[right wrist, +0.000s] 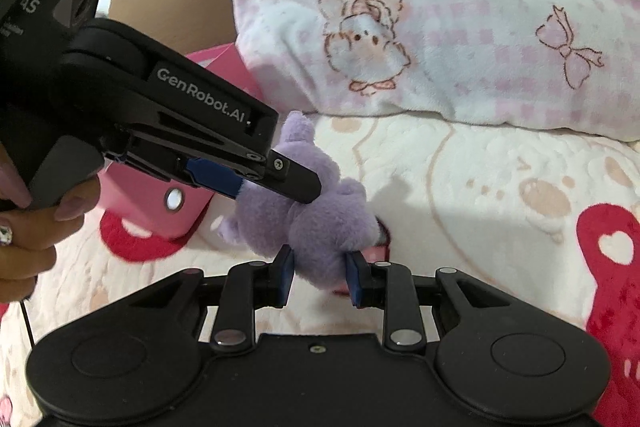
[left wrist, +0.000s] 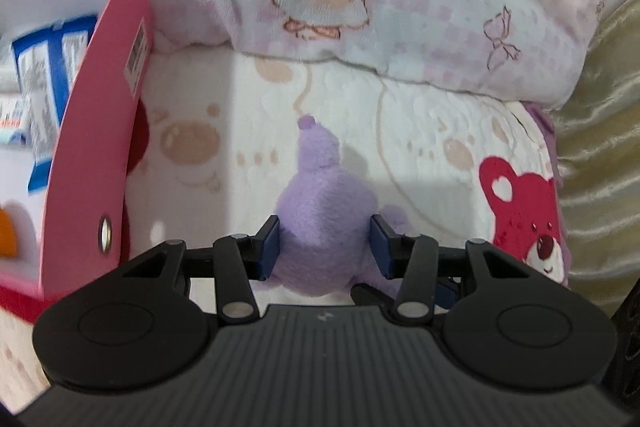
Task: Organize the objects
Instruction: 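Lift the purple plush toy with the left gripper off the bed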
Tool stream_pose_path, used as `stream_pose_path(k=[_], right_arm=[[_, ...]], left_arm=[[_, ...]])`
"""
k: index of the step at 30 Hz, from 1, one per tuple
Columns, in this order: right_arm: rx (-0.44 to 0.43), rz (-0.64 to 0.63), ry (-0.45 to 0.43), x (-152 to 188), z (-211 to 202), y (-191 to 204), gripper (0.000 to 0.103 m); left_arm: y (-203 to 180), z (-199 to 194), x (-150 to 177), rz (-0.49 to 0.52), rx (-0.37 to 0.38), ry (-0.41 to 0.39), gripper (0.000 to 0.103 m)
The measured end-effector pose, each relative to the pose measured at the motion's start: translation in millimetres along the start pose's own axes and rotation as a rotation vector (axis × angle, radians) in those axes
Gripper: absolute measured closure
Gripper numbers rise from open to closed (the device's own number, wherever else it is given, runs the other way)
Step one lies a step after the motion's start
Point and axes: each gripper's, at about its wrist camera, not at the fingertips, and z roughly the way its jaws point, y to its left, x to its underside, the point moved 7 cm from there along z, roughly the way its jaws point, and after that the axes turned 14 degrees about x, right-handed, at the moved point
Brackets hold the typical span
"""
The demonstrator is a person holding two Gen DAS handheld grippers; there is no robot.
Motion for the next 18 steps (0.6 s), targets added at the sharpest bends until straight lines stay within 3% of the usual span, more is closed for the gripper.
stream_pose_path(k=[18], right_arm=[[-0.027,0.037,0.005,22.6,-52.1,29.1,0.071]], left_arm=[[-4.3,-58.2,53.8,0.058,0.065,-0.018,0.061]])
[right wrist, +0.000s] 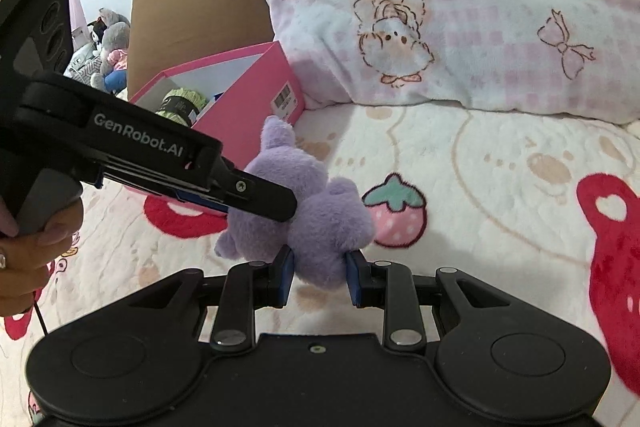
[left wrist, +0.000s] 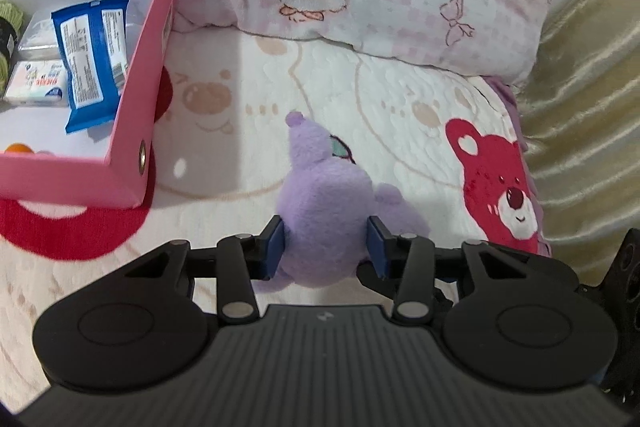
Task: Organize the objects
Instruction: 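Lift the purple plush toy with the left gripper off the bed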
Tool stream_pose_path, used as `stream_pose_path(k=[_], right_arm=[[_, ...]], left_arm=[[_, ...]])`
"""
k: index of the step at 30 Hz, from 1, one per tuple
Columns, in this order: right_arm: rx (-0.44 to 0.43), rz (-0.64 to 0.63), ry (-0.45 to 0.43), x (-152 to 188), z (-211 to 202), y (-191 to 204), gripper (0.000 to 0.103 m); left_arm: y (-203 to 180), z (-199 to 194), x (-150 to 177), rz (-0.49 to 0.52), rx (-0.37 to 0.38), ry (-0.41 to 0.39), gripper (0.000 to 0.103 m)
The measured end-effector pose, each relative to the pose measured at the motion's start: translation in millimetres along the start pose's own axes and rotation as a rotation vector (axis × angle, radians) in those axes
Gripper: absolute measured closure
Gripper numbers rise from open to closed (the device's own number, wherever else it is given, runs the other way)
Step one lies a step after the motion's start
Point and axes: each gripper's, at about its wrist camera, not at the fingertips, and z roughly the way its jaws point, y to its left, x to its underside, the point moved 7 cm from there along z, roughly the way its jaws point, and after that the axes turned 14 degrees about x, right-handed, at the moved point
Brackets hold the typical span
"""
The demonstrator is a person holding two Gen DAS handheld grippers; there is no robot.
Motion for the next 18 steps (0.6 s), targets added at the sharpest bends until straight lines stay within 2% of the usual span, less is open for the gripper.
stream_pose_path(k=[7,12,18], right_arm=[[-0.002,0.004,0.002,4.4,-14.1,16.8,0.071],[-0.037,0.027,0.031,2.7,-25.2,32.1,0.071],[-0.078,-0.01,0.047,-4.0,-40.5,58.7,0.071]], left_arm=[[0.4,-21.8,15.6,0.036,0.016,-0.013,0.061],[3.3,-44.7,25.1,0.065,0.029,-0.023,0.061],[8.1,-80.3,34.0,0.098,0.035,-0.037,0.061]])
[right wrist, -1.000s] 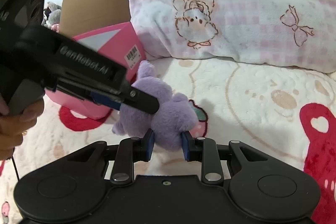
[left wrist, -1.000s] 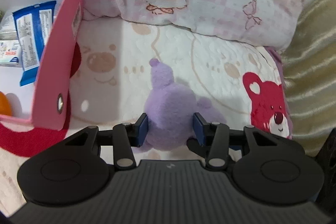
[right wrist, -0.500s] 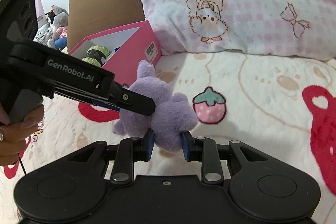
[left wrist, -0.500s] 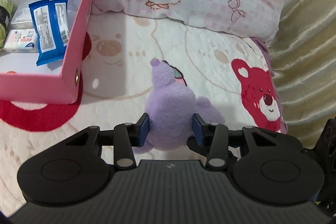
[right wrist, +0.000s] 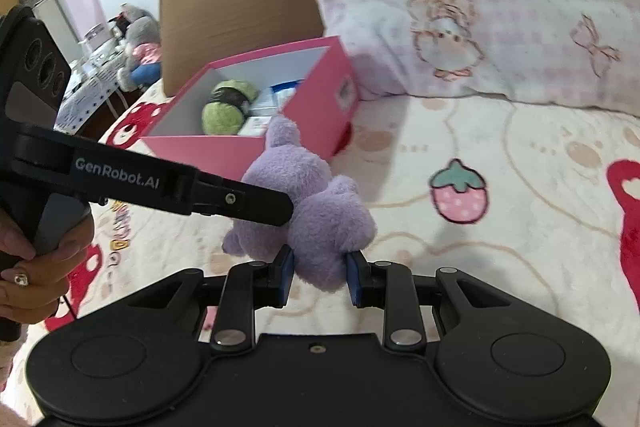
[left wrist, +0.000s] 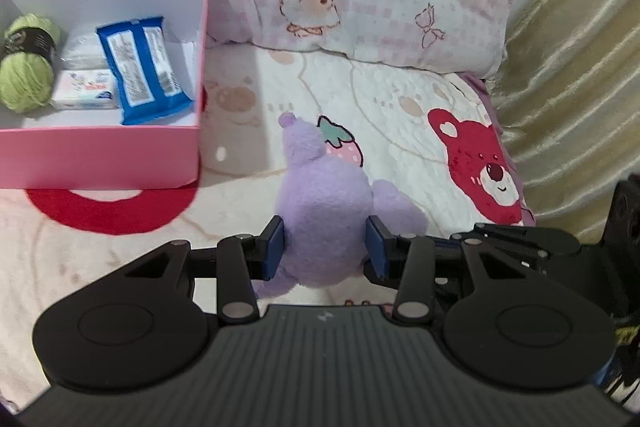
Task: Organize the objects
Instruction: 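Lift the purple plush toy with the left gripper off the bed, then carry the purple plush toy with the left gripper over the pink box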
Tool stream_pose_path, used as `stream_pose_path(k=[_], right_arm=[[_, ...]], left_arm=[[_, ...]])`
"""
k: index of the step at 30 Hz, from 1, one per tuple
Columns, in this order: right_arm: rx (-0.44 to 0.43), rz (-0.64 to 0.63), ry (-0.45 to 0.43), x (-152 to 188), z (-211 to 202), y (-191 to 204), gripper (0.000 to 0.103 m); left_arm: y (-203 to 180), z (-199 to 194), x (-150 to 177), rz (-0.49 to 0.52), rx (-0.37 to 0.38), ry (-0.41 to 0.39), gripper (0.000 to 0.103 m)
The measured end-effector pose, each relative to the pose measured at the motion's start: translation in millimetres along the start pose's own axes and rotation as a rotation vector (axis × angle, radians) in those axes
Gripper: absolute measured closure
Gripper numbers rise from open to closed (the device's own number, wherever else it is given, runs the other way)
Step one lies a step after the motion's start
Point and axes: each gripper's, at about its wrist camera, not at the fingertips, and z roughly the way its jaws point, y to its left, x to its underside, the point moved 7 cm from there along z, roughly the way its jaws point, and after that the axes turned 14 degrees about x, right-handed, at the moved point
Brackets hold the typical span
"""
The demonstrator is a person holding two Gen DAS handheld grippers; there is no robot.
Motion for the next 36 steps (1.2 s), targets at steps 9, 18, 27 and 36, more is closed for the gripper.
stream_pose_path(k=[9,18,27,36], right_arm=[[-0.023,-0.121,-0.025,-26.0,-19.2,45.3,0.071],[-0.074,-0.169,-0.058,-40.3,-15.8,78.7,0.071],[-0.117,-0.142,-0.042,-43.5,-7.1,83.6,0.071],[-0.135,-0.135,-0.058,-60.4,-6.4,86.0,0.071]], left_arm=[[4.6,-56.4,-5.3,0.036,-0.019,-0.069,0.061],[24.6,-95.8,-10.9,0.036,-0.024,-0.147,0.061],[33.1,-112.6,-11.6,0.007,0.017,-0.21,0.061],[23.6,-119.3,-23.9,0.046,-0.035,-0.213,0.061]])
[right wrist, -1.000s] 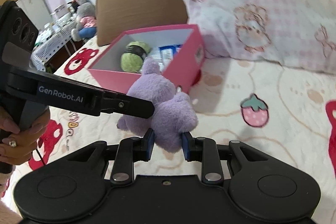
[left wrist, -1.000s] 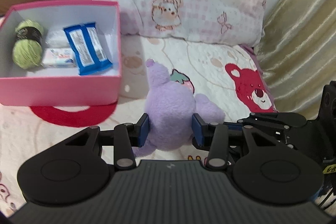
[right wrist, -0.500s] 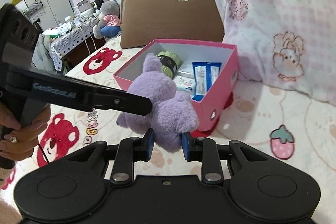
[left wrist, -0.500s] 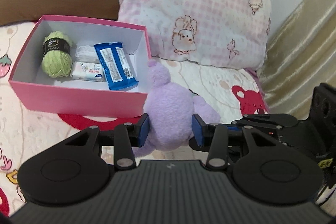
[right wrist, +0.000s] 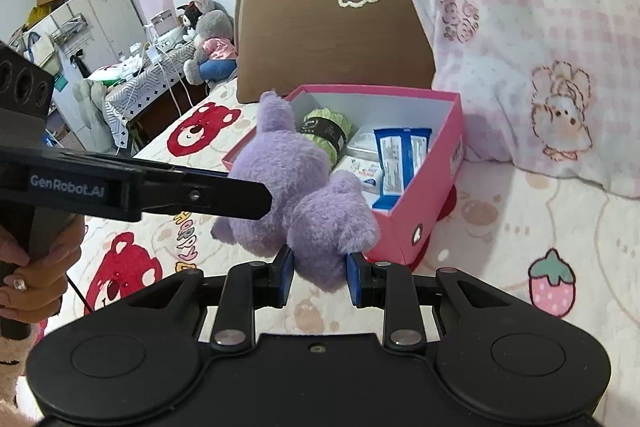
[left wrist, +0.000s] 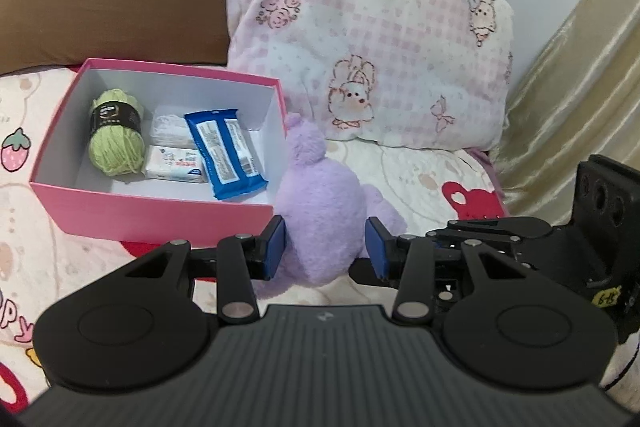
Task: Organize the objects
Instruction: 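Carry the purple plush toy with the left gripper over the pink box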
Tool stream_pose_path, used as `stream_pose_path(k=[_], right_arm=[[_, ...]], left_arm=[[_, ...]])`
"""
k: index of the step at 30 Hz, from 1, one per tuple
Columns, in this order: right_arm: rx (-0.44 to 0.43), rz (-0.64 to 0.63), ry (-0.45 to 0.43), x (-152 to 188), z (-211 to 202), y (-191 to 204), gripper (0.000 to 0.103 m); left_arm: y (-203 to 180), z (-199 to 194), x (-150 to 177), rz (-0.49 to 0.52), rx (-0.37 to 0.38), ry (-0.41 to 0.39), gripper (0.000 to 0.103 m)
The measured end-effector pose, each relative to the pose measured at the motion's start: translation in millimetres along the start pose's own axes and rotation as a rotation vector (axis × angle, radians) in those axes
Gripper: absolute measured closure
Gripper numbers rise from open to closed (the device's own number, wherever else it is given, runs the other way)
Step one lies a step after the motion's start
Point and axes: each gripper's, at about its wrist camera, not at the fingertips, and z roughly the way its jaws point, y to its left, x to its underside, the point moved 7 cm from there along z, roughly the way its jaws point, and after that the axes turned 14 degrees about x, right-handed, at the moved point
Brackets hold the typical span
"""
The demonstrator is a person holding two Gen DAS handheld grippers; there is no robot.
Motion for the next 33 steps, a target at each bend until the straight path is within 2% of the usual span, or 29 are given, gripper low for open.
stream_pose_path(k=[12,19,26,33], right_arm=[[-0.007,-0.035,-0.02,-22.1,1.5,9.7,0.071],[-0.014,-0.09,-0.048,-50.4,8.1,24.1,0.071],[-0.051,-0.097,-0.03,-85.3,52.7,30.8,0.071],[-0.106,-0.039,0.095,-104.0,119.2,26.9,0.071]], left_arm=[[14.6,-7.6,-9.3,-0.042,-0.032,-0.027,0.061],[33.2,-18.8,-36.8,-0.078,-0.053,-0.05,0.061],[76.3,-14.7,-71.3,-0.125,-0.112,-0.062,0.061],[132.1,13.5,-91.2,-0.176,-0.168,-0.037,0.061]])
